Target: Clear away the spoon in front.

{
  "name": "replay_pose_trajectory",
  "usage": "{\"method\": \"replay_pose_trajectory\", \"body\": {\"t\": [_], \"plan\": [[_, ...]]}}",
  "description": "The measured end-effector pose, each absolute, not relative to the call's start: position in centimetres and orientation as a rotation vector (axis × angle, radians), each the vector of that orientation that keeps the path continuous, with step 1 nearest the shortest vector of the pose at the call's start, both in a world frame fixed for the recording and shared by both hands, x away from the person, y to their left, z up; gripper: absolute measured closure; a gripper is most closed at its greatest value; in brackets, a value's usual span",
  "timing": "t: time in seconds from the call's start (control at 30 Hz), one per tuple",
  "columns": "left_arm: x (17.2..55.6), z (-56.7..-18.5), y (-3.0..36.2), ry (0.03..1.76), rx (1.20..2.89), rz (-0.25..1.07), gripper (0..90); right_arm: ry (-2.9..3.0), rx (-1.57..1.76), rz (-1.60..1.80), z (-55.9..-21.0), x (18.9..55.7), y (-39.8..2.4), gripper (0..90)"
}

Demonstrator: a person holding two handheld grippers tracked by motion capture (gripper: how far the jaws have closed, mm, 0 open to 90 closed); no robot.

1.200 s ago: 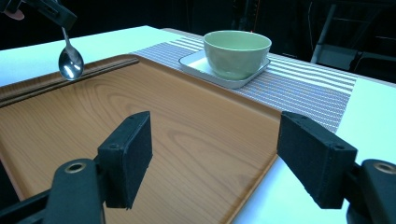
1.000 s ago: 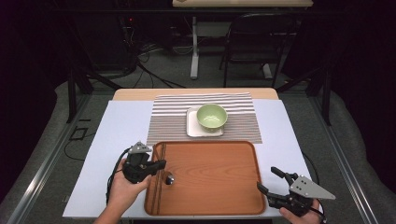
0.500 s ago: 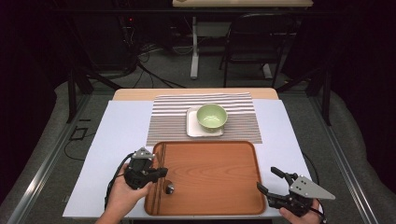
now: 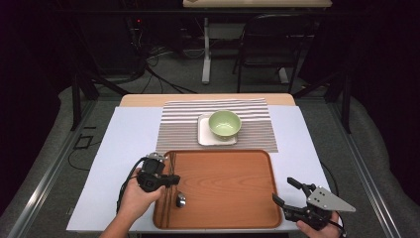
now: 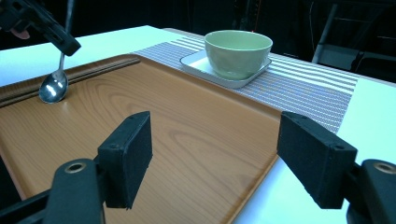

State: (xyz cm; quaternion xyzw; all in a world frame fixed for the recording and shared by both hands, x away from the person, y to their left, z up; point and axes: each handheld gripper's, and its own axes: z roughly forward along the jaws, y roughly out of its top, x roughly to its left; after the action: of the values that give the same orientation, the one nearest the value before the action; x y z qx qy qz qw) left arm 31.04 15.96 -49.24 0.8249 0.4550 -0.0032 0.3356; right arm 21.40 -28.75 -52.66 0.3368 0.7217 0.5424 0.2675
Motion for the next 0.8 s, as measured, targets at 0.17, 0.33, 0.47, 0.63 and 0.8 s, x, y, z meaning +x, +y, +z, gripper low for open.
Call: {"method": "replay_pose_trajectory", "body": {"t": [0.17, 0.33, 0.47, 0.63, 0.8], "plan": [[32.2, -50.0, 15.8, 1.211, 2.158, -0.011, 84.1, 1.95, 0.912, 1.464, -52.7, 21.4, -28.7, 26.5], [33.1, -50.9, 16.0, 1.241, 2.131, -0.045, 82.2, 1.952, 0.914, 1.464, -52.7, 21.5, -28.8, 26.5], [33.6, -51.7, 16.2, 1.253, 2.108, -0.077, 81.4, 1.954, 0.913, 1.464, -52.7, 21.5, -28.8, 26.4], [34.1, -52.5, 16.2, 1.268, 2.105, -0.088, 79.6, 1.954, 0.914, 1.464, -52.7, 21.5, -28.8, 26.4], [34.5, -53.2, 16.2, 1.272, 2.106, -0.081, 78.0, 1.955, 0.914, 1.463, -52.7, 21.5, -28.8, 26.4]]}}
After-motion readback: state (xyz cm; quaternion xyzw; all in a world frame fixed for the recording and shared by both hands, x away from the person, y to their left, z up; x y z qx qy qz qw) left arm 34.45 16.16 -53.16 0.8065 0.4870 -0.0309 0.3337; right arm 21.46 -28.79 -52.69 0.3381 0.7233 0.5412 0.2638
